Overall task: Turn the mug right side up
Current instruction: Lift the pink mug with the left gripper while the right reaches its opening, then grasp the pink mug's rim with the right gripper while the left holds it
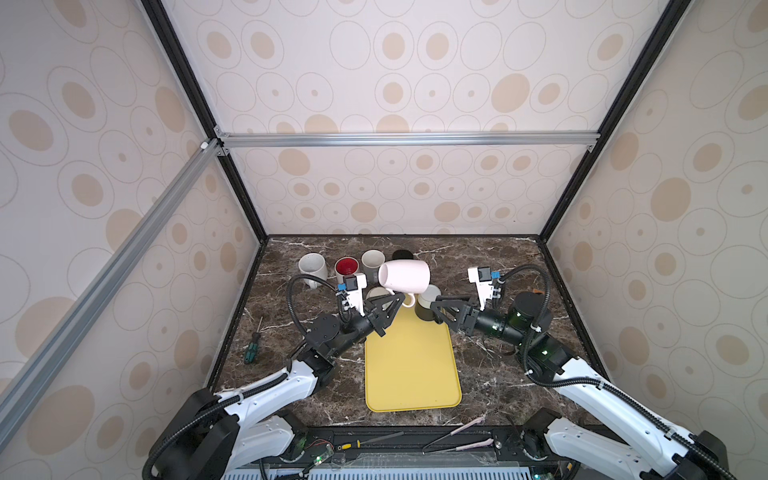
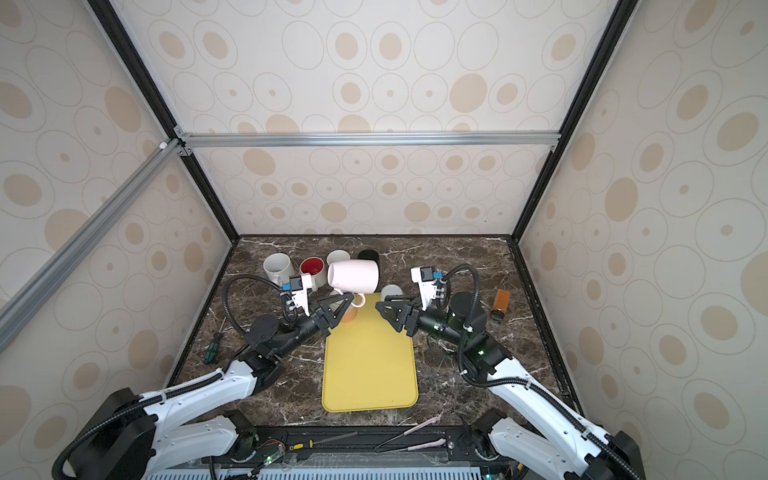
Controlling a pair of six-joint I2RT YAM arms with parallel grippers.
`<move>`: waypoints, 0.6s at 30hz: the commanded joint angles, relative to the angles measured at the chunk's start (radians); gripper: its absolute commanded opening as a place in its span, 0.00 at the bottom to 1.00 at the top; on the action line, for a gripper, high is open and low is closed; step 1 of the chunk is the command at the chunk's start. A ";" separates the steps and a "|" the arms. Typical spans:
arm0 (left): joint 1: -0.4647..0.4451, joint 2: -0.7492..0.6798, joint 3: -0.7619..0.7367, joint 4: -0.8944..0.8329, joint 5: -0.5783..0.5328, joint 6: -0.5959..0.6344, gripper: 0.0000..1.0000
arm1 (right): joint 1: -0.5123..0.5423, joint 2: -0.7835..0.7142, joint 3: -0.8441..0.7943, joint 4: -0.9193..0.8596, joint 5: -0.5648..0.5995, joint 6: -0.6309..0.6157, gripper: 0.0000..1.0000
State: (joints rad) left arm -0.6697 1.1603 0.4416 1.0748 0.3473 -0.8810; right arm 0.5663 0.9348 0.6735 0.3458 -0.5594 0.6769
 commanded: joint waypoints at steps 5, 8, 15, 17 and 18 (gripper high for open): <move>-0.011 0.102 -0.006 0.645 0.010 -0.221 0.00 | -0.008 0.040 0.072 0.090 -0.048 0.083 0.51; -0.016 0.146 0.004 0.693 0.010 -0.240 0.00 | -0.008 0.065 0.082 0.112 -0.073 0.112 0.51; -0.036 0.220 0.046 0.767 0.021 -0.259 0.00 | -0.006 0.110 0.103 0.126 -0.099 0.134 0.51; -0.039 0.227 0.064 0.766 0.029 -0.257 0.00 | -0.004 0.128 0.112 0.124 -0.110 0.138 0.51; -0.039 0.231 0.069 0.767 0.031 -0.257 0.00 | -0.005 0.135 0.117 0.124 -0.114 0.140 0.51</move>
State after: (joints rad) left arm -0.6956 1.4014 0.4358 1.5105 0.3561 -1.1183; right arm 0.5606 1.0576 0.7506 0.4339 -0.6395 0.7952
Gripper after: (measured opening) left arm 0.152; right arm 0.512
